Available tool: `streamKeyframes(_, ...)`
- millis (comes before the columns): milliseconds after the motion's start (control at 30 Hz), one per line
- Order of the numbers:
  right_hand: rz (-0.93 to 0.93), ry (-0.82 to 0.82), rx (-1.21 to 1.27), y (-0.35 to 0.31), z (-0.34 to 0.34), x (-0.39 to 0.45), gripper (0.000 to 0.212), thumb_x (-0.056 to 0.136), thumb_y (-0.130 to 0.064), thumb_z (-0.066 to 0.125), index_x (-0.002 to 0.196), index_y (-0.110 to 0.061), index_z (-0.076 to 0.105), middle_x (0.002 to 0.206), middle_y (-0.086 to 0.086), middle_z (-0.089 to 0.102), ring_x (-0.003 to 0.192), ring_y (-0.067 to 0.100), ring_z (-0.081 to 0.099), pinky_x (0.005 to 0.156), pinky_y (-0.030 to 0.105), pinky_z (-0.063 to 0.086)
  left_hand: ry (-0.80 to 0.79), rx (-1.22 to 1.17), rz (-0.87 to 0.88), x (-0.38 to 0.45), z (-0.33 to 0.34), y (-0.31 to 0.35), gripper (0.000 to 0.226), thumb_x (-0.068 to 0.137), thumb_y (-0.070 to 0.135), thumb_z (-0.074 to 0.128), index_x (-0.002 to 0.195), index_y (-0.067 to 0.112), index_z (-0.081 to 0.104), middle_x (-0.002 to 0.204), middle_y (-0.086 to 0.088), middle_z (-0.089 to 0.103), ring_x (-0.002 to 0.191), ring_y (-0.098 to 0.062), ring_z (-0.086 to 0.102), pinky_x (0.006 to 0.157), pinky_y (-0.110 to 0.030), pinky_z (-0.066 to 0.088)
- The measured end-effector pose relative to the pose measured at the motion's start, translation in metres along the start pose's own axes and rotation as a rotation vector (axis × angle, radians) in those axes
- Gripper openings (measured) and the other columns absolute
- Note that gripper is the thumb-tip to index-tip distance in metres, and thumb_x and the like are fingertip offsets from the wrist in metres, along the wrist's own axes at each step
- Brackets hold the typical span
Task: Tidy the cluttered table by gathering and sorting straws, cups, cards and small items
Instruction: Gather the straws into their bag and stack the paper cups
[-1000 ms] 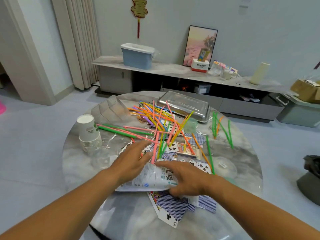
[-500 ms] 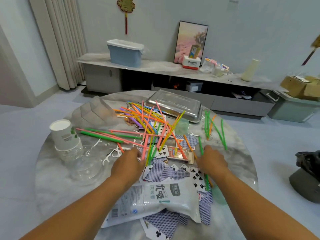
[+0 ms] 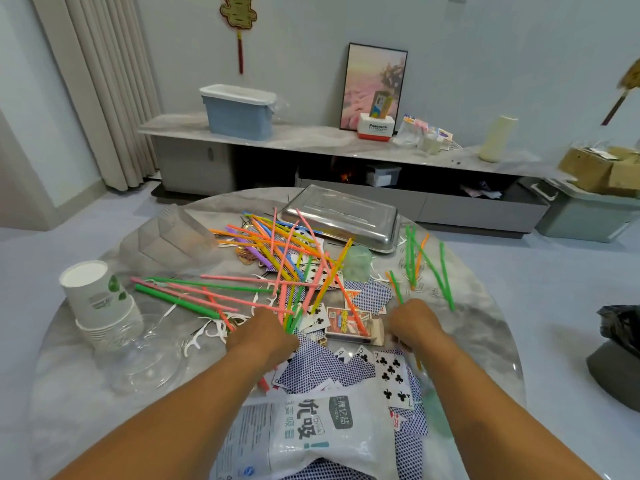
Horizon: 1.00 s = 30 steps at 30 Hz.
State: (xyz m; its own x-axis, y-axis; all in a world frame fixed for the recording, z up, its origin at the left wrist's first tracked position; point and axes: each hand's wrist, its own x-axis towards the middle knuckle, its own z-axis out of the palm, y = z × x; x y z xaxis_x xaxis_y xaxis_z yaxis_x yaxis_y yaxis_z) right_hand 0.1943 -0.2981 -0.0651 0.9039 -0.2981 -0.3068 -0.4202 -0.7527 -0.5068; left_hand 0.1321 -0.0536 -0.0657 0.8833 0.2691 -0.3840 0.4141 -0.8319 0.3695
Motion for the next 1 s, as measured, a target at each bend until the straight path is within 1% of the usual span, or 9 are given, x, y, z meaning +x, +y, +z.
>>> streamKeyframes(100, -0.066, 0.086, 0.120, -0.014, 0.006, -0.007, 0.014, 0.100, -0.019, 0.046, 0.103, -0.009, 0.055, 0.100, 0.010, 0.058, 0.092, 0.030, 0.058, 0.071, 0.030, 0.040, -0.057, -0.061, 0.032, 0.008, -0.003, 0.005, 0.018, 0.088, 0.030, 0.060, 0.087, 0.013, 0.060, 0.079, -0.004, 0.073, 0.072, -0.023, 0.071, 0.070, -0.033, 0.057)
streamKeyframes(233, -0.203, 0.083, 0.151, -0.038, 0.023, -0.012, 0.027, 0.098, -0.031, 0.050, 0.098, -0.009, 0.064, 0.091, 0.009, 0.066, 0.069, 0.018, 0.057, 0.053, 0.027, 0.034, -0.170, -0.305, 0.005, 0.019, -0.011, 0.013, 0.029, 0.088, 0.033, 0.067, 0.089, 0.005, 0.062, 0.068, -0.005, 0.067, 0.056, -0.017, 0.058, 0.060, -0.029, 0.053)
streamKeyframes(300, -0.229, 0.021, 0.093, -0.048, 0.030, -0.007, 0.034, 0.096, -0.042, 0.056, 0.096, -0.009, 0.064, 0.091, 0.009, 0.067, 0.077, 0.024, 0.062, 0.061, 0.029, 0.041, -0.165, -0.455, -0.031, 0.027, -0.014, 0.017, 0.032, 0.088, 0.038, 0.070, 0.087, 0.008, 0.058, 0.073, -0.003, 0.056, 0.064, -0.015, 0.058, 0.056, -0.026, 0.044)
streamKeyframes(433, -0.188, -0.074, 0.046, -0.066, 0.041, 0.003, 0.048, 0.088, -0.062, 0.061, 0.083, -0.014, 0.058, 0.082, 0.002, 0.062, 0.084, 0.025, 0.062, 0.071, 0.034, 0.047, -0.235, -0.791, -0.111, 0.040, -0.011, 0.023, 0.018, 0.098, 0.024, 0.057, 0.085, 0.011, 0.057, 0.060, 0.000, 0.039, 0.045, -0.012, 0.034, 0.045, -0.020, 0.031)
streamKeyframes(567, -0.154, -0.116, 0.080, -0.078, 0.049, 0.005, 0.053, 0.077, -0.071, 0.066, 0.080, -0.018, 0.064, 0.076, 0.001, 0.065, 0.074, 0.022, 0.064, 0.069, 0.034, 0.050, -0.314, -1.099, -0.169, 0.043, -0.011, 0.028, 0.025, 0.103, 0.015, 0.043, 0.098, 0.009, 0.067, 0.085, -0.006, 0.069, 0.076, -0.019, 0.058, 0.071, -0.031, 0.051)
streamKeyframes(667, -0.165, -0.156, 0.042, -0.088, 0.058, 0.004, 0.052, 0.074, -0.065, 0.070, 0.090, -0.016, 0.065, 0.085, 0.002, 0.070, 0.082, 0.022, 0.069, 0.080, 0.038, 0.057, -0.365, -1.237, -0.210, 0.046, -0.010, 0.031, 0.027, 0.102, 0.006, 0.036, 0.103, 0.004, 0.063, 0.113, -0.015, 0.070, 0.102, -0.026, 0.063, 0.093, -0.039, 0.051)
streamKeyframes(767, -0.171, -0.176, -0.016, -0.098, 0.063, 0.004, 0.049, 0.072, -0.059, 0.073, 0.095, -0.017, 0.065, 0.090, 0.001, 0.069, 0.088, 0.022, 0.068, 0.085, 0.039, 0.057, -0.388, -1.324, -0.237, 0.049, -0.008, 0.033, 0.032, 0.099, -0.004, 0.028, 0.097, -0.003, 0.060, 0.113, -0.020, 0.066, 0.104, -0.030, 0.062, 0.094, -0.040, 0.050)
streamKeyframes(867, -0.151, -0.221, -0.031, -0.106, 0.066, 0.007, 0.047, 0.073, -0.056, 0.075, 0.096, -0.016, 0.064, 0.089, 0.001, 0.069, 0.088, 0.022, 0.068, 0.085, 0.038, 0.057, -0.436, -1.404, -0.243, 0.048, -0.008, 0.035, 0.036, 0.095, -0.010, 0.022, 0.092, -0.007, 0.058, 0.095, -0.018, 0.061, 0.091, -0.029, 0.060, 0.095, -0.040, 0.048)
streamKeyframes(1000, -0.139, -0.211, -0.046, -0.107, 0.067, 0.013, 0.024, 0.080, -0.040, 0.066, 0.085, -0.017, 0.059, 0.094, 0.004, 0.069, 0.091, 0.025, 0.068, 0.086, 0.037, 0.057, -0.477, -1.501, -0.244, 0.047, -0.010, 0.035, 0.038, 0.100, -0.004, 0.027, 0.129, -0.005, 0.052, 0.115, -0.022, 0.062, 0.114, -0.034, 0.060, 0.092, -0.041, 0.050)
